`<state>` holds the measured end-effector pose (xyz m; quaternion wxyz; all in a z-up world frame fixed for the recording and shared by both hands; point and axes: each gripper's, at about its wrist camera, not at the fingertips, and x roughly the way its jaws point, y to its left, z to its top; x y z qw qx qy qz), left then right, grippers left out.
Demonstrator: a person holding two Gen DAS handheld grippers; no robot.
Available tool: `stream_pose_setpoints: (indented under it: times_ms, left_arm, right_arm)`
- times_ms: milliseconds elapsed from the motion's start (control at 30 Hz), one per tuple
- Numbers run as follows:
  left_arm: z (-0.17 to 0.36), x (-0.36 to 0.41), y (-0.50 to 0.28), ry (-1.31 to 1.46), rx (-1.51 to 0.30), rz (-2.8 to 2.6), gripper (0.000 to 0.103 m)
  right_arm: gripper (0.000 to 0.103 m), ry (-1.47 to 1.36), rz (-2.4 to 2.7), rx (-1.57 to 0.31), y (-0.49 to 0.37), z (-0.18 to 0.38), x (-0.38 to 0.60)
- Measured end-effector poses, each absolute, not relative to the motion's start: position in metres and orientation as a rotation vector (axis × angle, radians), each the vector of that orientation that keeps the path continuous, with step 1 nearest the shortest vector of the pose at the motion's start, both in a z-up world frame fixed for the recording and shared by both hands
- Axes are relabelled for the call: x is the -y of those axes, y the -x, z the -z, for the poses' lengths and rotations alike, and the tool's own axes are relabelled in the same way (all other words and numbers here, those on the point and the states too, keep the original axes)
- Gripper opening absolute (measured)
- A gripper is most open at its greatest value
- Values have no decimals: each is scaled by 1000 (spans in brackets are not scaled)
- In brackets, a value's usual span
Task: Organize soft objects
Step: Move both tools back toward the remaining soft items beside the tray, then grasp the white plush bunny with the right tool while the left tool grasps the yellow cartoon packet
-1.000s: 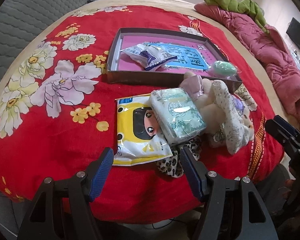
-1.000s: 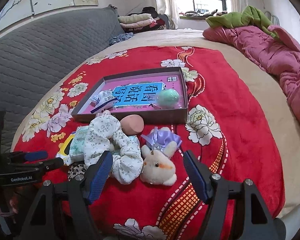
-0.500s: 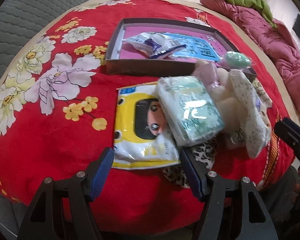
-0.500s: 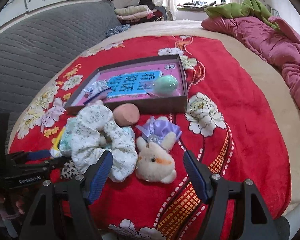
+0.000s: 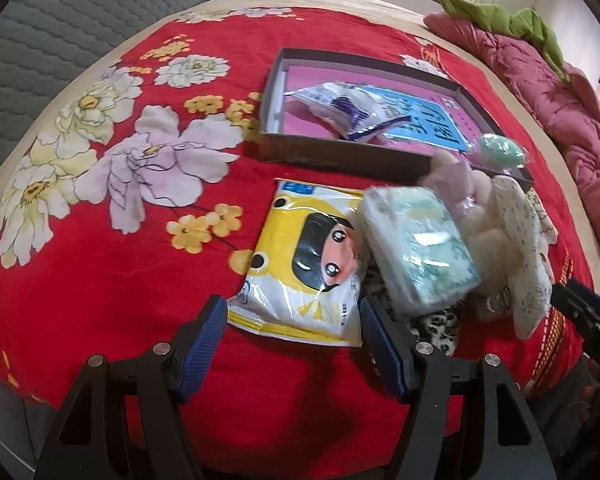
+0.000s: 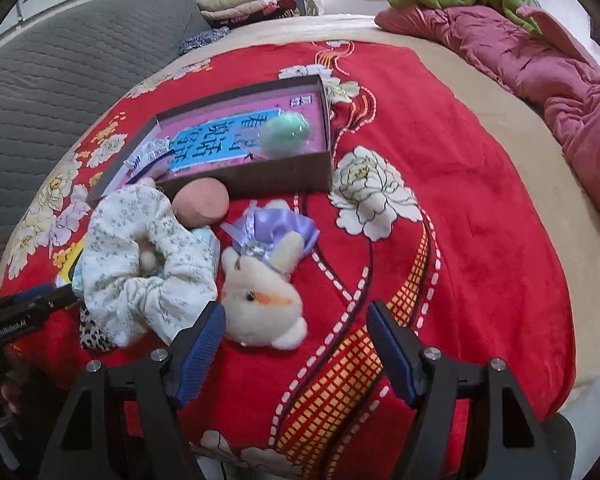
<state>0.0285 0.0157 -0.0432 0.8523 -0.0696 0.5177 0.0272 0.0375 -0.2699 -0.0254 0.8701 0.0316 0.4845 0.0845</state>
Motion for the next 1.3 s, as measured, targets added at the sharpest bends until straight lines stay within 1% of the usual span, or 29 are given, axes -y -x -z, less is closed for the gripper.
stream_pose_setpoints:
  times_ms: [167,433,700,900,933,967,1000,1033,1300]
  left_arm:
    - [49,-26,-32,167,-1095,-60,71]
    - [53,-23,-42,133,-1082,-64,71]
    - [60,-19,-49,128,-1071,-64,71]
    - [64,-21,-53,145,-1060,-59,71]
    - [64,-21,-53,145,-1058,-58,71]
    - [65,-21,-54,145,-1056,-57,71]
    - [65,-21,-55,145,-1052,-56,71]
    - [66,-22,-56,146,-1049,-57,71]
    - [70,-22,-67,145,-1027,-58,70]
  right_arm:
    - [72,-21,-212,-1063,-37,37,260]
    - [72,43,-238,-1072,-36,46,245]
    - [72,121,-222,-983,-49,48,235]
    - [72,144,-214,-971,-61,59,233]
    - [72,141,-220,-967,-61,58,233]
    - [65,138,-224,-962,-60,58,234]
    - [54,136,-228,-960,-59,57,236]
    - [51,132,-230,-958,-59,56,238]
    - [47,105,-200,-934,-60,50,259]
